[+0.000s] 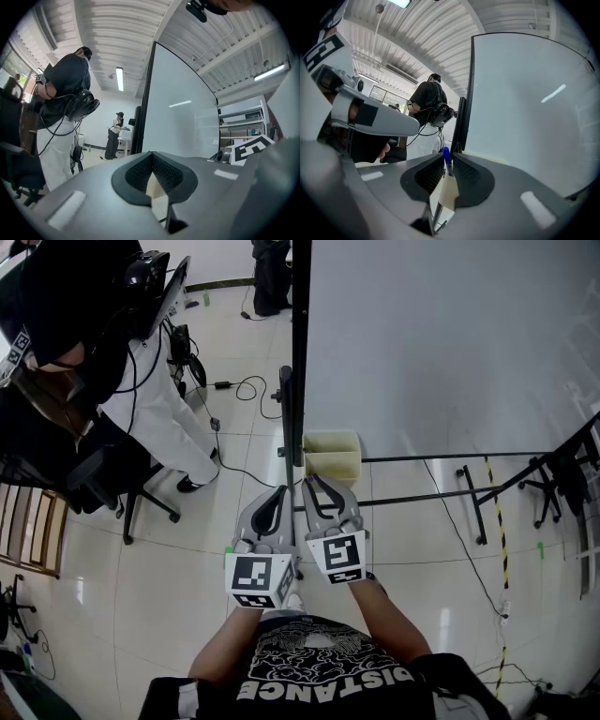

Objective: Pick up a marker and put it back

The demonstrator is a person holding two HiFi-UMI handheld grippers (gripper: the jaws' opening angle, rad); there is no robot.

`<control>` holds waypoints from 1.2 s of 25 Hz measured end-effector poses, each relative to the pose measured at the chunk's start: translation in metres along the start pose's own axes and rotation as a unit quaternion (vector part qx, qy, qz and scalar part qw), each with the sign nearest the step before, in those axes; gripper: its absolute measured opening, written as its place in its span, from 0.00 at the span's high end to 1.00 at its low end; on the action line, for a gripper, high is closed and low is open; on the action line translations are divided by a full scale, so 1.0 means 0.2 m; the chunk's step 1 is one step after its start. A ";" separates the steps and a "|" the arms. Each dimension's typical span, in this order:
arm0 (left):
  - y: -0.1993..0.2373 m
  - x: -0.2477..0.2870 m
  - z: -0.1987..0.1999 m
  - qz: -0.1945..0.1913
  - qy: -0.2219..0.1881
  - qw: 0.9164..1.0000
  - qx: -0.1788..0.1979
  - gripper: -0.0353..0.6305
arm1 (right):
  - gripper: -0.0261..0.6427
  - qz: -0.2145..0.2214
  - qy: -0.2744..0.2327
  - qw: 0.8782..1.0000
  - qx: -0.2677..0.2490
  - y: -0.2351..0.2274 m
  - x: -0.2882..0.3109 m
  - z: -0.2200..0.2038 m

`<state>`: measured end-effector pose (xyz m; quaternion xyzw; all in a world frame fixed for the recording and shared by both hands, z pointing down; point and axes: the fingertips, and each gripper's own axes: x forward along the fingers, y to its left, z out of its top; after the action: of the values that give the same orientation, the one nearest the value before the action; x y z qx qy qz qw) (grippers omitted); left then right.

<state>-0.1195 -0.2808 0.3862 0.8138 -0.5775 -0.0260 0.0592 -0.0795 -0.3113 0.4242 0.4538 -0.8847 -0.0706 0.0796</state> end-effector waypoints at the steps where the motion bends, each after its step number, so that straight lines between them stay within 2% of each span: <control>1: 0.00 0.00 0.00 0.000 0.000 1.000 0.000 0.94 | 0.90 0.001 0.000 1.000 -0.001 0.00 0.00 0.00; 12: -0.08 -0.04 0.00 -0.005 0.001 1.000 -0.005 0.94 | 0.90 -0.002 -0.014 1.000 -0.005 0.00 -0.12 0.07; 30: -0.37 -0.29 -0.01 -0.004 -0.006 1.000 0.006 0.94 | 0.90 0.007 -0.057 0.998 0.023 0.06 -0.58 0.25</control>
<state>-0.0687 -0.2017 0.3780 0.8166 -0.5743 -0.0274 0.0508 -0.0321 -0.2072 0.3692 0.4444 -0.8924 -0.0756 0.0187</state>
